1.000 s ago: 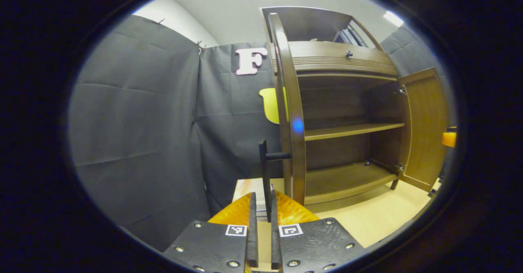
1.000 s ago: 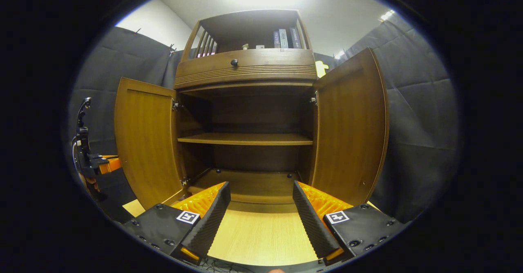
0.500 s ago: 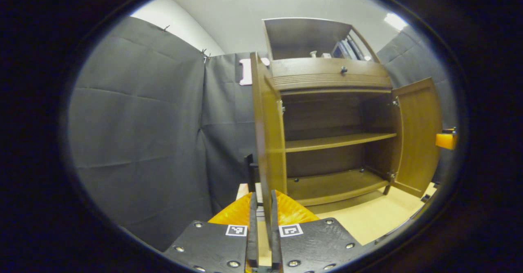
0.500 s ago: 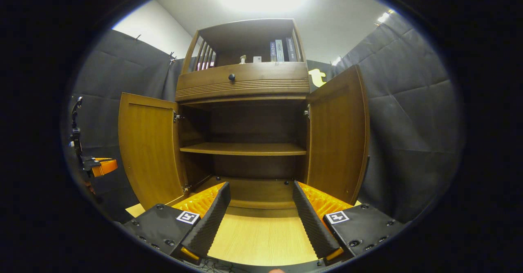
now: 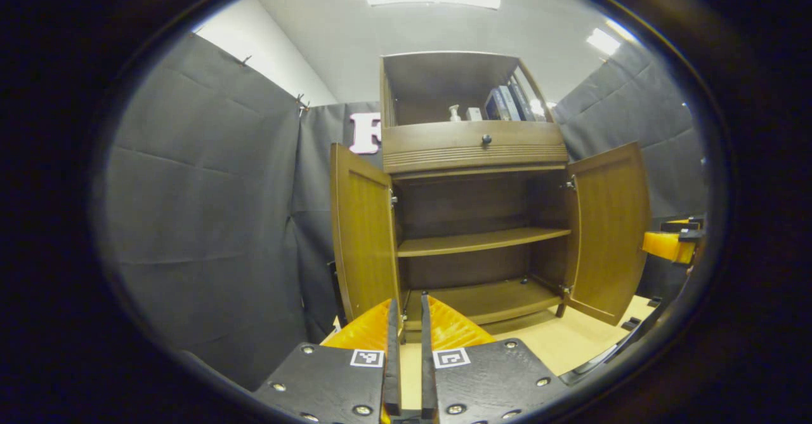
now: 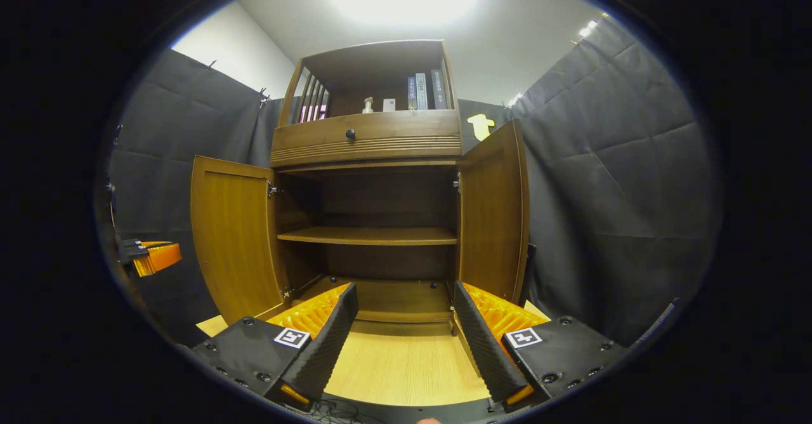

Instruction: Open the right door of the double-door shoe cabinet with the right hand, and open the left door with the left hand.

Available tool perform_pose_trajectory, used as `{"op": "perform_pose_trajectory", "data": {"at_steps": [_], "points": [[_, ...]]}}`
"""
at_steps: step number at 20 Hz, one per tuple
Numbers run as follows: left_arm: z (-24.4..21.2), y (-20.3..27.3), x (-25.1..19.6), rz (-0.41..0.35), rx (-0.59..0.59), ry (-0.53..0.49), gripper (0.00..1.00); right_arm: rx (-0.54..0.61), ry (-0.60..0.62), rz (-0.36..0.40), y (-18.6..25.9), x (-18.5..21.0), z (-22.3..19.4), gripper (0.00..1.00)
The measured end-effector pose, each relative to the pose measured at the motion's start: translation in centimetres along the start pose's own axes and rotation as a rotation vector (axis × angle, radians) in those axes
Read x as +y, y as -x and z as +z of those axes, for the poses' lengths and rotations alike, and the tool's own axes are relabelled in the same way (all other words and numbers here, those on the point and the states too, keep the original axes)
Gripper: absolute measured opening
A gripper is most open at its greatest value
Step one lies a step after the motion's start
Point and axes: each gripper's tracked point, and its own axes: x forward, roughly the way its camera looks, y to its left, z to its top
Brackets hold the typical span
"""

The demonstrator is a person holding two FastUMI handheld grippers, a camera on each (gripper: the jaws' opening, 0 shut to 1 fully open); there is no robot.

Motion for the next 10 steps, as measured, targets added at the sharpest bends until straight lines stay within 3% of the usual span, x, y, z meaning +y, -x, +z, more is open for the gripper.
{"op": "perform_pose_trajectory", "data": {"at_steps": [7,10], "points": [[0.3,0.7,-0.1,0.031,-0.003,0.014,0.17,-0.005,-0.009,-0.012,0.8,-1.4,0.3,0.94],[0.6,1.6,0.4,0.045,-0.015,0.012,0.35,-0.008,-0.011,-0.015,0.7,-1.7,0.3,0.94]]}}
